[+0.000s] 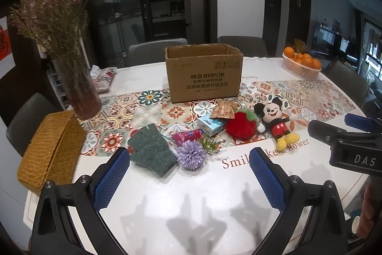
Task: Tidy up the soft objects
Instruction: 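Grasp the purple flower with the left tool while the right tool grasps the Mickey plush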
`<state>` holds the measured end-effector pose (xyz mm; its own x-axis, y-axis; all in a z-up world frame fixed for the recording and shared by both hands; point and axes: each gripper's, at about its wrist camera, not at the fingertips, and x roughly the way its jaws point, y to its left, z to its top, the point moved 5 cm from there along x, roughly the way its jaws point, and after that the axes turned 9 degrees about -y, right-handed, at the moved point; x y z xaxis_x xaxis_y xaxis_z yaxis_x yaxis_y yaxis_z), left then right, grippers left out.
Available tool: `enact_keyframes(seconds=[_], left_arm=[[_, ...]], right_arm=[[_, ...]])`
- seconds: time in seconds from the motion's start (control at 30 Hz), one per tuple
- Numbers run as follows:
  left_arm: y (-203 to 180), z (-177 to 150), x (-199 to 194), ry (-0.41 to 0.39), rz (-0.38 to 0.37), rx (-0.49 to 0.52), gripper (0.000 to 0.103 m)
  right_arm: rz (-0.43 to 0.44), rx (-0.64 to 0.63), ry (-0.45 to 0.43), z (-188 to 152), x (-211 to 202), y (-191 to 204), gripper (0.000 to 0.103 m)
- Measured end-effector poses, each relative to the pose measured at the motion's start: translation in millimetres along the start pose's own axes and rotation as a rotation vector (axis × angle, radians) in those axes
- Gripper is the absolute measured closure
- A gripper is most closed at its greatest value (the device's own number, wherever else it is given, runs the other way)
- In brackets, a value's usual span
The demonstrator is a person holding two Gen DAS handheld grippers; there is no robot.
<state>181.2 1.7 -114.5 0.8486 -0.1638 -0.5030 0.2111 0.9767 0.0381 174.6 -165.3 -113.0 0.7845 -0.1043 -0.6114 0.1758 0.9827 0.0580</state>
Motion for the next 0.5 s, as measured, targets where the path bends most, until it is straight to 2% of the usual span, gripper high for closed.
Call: enact_keyframes(seconds=[0.23, 0.5], left_arm=[[2, -8, 42, 0.061, -0.009, -0.001, 0.008], [-6, -20, 83, 0.099, 0.055, -0.002, 0.018]], right_arm=[[-0.032, 0.013, 0.049, 0, 41, -6, 0.001], [0.008, 0.019, 0.152, -12, 98, -19, 0.008]])
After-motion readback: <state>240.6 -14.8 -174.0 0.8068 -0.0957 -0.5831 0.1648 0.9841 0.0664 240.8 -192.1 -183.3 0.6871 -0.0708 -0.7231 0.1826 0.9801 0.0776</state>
